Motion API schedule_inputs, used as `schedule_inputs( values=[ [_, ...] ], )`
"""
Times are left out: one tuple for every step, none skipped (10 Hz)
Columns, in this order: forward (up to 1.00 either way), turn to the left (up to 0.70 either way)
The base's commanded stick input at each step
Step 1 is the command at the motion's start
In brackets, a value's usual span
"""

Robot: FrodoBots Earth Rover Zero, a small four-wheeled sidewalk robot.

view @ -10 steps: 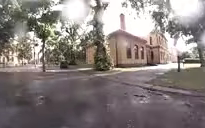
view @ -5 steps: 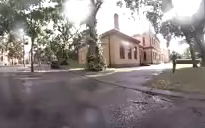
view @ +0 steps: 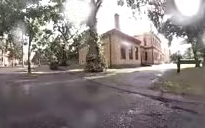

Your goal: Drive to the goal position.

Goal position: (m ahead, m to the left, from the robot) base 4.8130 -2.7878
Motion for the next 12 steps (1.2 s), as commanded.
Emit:
schedule_inputs(
  values=[
    [0.85,0.00],
    [0.85,0.00],
    [0.85,0.00],
    [0.85,0.00],
    [0.85,-0.23],
    [0.85,-0.34],
    [0.85,-0.34],
    [0.85,-0.34],
    [0.85,-0.34],
    [0.85,-0.34],
    [0.85,-0.34],
    [0.85,-0.34]
  ],
)
